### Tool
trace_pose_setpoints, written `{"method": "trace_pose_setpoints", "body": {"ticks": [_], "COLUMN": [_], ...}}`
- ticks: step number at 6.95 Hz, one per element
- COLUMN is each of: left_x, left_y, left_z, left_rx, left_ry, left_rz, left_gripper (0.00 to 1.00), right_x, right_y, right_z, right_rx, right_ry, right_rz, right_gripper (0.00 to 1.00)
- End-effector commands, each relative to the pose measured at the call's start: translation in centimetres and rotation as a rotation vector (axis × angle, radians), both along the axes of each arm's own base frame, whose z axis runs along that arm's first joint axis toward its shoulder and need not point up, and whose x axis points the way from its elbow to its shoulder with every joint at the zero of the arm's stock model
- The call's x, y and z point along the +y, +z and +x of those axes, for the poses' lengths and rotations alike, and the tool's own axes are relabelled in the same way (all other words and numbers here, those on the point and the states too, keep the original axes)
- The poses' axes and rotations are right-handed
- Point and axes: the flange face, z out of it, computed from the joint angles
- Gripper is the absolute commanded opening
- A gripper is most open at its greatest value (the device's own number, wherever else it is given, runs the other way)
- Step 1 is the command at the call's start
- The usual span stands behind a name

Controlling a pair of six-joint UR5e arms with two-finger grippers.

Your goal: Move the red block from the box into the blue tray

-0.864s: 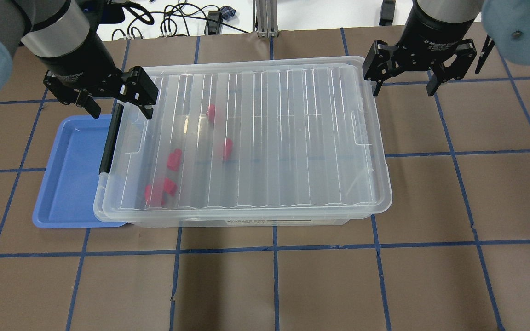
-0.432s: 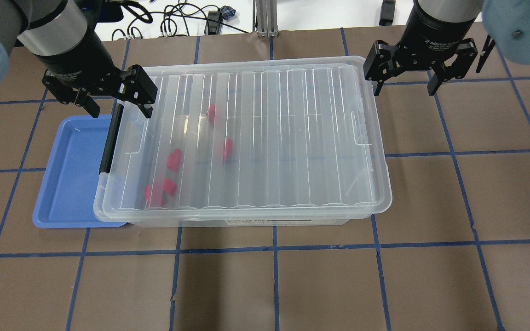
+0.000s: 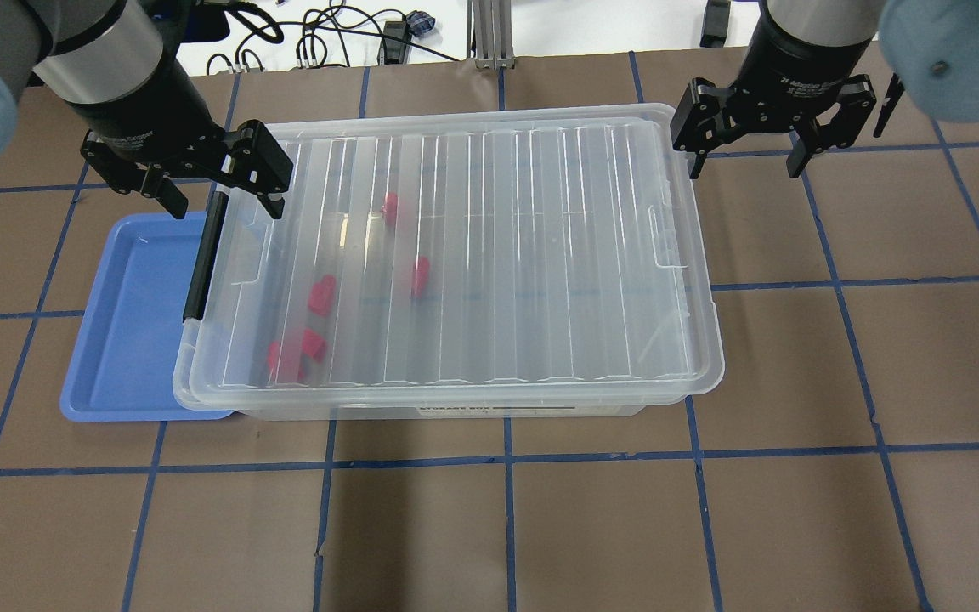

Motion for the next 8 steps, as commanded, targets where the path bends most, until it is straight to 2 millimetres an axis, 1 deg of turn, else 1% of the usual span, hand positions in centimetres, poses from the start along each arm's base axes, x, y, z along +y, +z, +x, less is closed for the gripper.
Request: {"method": "trace_pose_setpoints", "body": {"ticks": [1,2,3,4,5,6,7,8], "left_x": [0.0,0.0,0.1,0.0,0.8,0.8,0.7,0.7], "left_y": [0.0,0.0,0.0,0.0,-0.2,-0.2,0.1,0.3], "left_z": [0.0,0.0,0.0,-0.2,-0.4,-0.4,-0.3,-0.3], "left_rx": [0.003,0.003,0.003,0.005,0.000,0.005,0.005,0.005], "left_ry": [0.001,0.001,0.001,-0.003,-0.008,-0.008,-0.006,-0.005], "left_rz": [-0.001,-0.001,-0.002,-0.001,0.002,0.002,-0.004,-0.007], "left_gripper": [1.00,1.00,1.00,1.00,1.00,1.00,1.00,1.00], "right_x": [-2.9,-2.1,-1.9,-1.9,-1.9,-1.8,-1.7,-1.9], "right_y": [-7.8,-10.6,-11.8,-11.8,-11.6,-11.2,-11.3,-11.3], "right_z": [0.2,0.3,0.2,0.1,-0.2,-0.6,-0.8,-1.6], "right_rx": [0.005,0.005,0.007,0.008,0.028,0.057,0.061,0.102], "right_ry": [0.027,0.041,0.042,0.047,0.048,0.052,0.049,0.065], "right_rz": [-0.031,-0.032,-0.057,-0.048,-0.050,-0.056,-0.053,-0.053], "right_gripper": [1.00,1.00,1.00,1.00,1.00,1.00,1.00,1.00]}}
